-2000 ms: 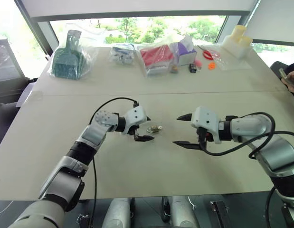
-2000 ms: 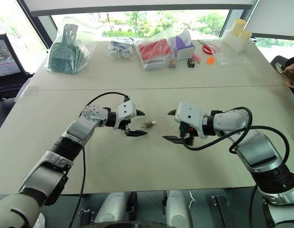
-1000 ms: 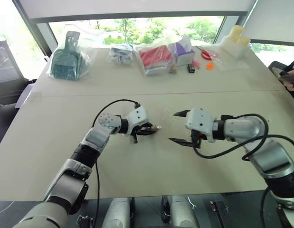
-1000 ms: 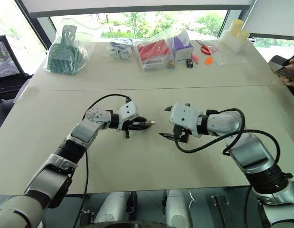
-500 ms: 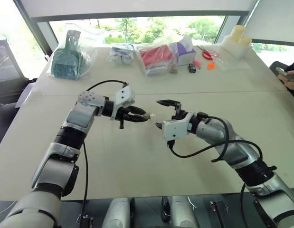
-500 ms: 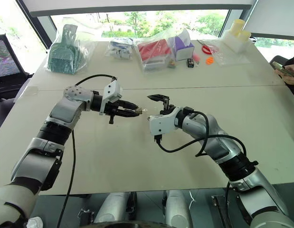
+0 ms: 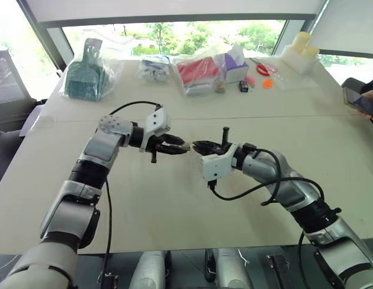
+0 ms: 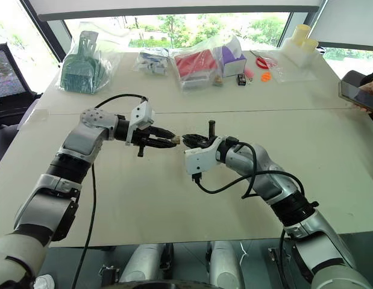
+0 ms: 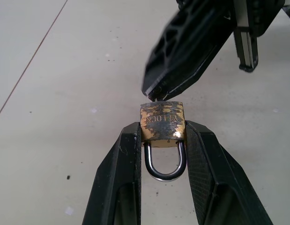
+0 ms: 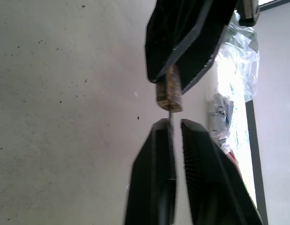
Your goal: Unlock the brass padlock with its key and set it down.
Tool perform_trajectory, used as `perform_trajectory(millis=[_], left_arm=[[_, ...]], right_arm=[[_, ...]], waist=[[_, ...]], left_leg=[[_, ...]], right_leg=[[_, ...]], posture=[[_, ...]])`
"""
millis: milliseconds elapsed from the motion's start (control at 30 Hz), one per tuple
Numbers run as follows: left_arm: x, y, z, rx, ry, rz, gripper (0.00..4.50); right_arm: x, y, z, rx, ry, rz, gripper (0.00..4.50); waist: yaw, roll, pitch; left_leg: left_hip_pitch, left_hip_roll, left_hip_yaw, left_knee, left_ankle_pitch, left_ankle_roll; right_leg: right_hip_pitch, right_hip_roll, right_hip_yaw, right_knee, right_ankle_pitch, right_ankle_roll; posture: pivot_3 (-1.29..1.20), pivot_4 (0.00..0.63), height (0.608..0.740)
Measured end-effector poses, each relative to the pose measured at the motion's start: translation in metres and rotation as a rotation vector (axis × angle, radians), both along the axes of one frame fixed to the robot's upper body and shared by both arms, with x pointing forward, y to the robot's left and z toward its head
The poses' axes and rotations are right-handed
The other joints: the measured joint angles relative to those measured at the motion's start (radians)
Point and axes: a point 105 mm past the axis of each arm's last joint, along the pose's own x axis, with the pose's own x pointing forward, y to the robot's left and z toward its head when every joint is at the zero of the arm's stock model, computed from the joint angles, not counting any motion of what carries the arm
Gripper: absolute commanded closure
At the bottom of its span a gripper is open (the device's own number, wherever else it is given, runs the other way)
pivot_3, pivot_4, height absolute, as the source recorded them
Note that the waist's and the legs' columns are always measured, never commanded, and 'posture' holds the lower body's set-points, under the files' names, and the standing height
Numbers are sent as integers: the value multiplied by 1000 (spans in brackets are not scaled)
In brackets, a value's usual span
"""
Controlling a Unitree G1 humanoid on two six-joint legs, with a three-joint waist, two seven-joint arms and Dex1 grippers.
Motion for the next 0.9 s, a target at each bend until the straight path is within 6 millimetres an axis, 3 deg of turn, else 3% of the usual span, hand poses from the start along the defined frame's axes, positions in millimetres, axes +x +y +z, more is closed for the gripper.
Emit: perform_trajectory(millis=[233, 600, 700, 800, 900], left_arm=[[0, 1, 2, 22, -63, -17, 3785], [-6, -2, -4, 147, -507, -234, 3785], [-2, -5, 0, 103, -460, -207, 3785], [5, -2, 9, 39, -327, -138, 3785], [7, 5, 5, 36, -229, -105, 3785]], right_arm=[[0, 5, 1, 8, 64, 17, 4460], [-5, 3, 2, 172, 621, -60, 4460], [-2, 0, 7, 160, 550, -64, 4460], [-1, -3, 19, 76, 296, -10, 4460], [-2, -10, 22, -25, 99, 55, 3141]], waist=[[0, 0, 0], [3, 0, 0], [2, 0, 0], [-1, 0, 0], [-2, 0, 0]], left_leg=[[0, 0, 0, 0, 0, 0], [0, 0, 0, 0, 0, 0], [0, 0, 0, 0, 0, 0], [0, 0, 1, 0, 0, 0], [0, 0, 1, 0, 0, 0]], right_leg=[[0, 0, 0, 0, 0, 0], [0, 0, 0, 0, 0, 0], [0, 0, 0, 0, 0, 0], [0, 0, 0, 0, 0, 0], [0, 0, 0, 0, 0, 1]], posture=[[0, 150, 740], [0, 150, 740], [0, 150, 740], [0, 150, 740], [0, 150, 740]])
